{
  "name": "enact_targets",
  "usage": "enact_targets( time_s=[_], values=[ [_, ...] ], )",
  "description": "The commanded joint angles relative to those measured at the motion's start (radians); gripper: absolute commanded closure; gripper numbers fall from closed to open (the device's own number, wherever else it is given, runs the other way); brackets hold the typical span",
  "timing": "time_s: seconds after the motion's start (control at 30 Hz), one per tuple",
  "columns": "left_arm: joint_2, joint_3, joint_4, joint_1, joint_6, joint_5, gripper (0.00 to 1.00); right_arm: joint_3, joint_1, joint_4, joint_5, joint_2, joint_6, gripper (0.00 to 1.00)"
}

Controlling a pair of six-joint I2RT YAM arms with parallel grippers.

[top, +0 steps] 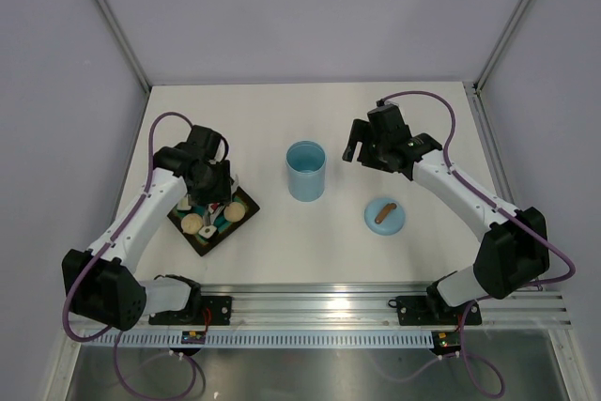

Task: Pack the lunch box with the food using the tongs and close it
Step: Pick up the fake food from the plate.

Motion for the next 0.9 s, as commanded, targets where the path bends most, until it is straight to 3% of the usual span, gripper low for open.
enact_targets(
  time_s=[0.0, 0.37, 0.67, 0.87],
  values=[
    [-0.021, 0.003, 0.006, 0.004, 0.011, 0.034, 0.44, 0.000, -0.005, 0.023, -0.015, -0.023, 0.007, 0.13],
    [-0.019, 0.009, -0.014, 0.004, 0.002, 0.061, 0.44, -0.002, -0.003, 0.026, -0.024, -0.023, 0.012, 0.13],
    [-0.036, 0.004, -0.036, 0.005, -0.008, 0.043, 0.62, 0.000, -0.003, 0.037, -0.041, -0.014, 0.018, 0.13],
    [-0.036, 0.004, -0.042, 0.005, -0.008, 0.026, 0.62, -0.002, -0.003, 0.037, -0.042, -0.015, 0.021, 0.13]
  ],
)
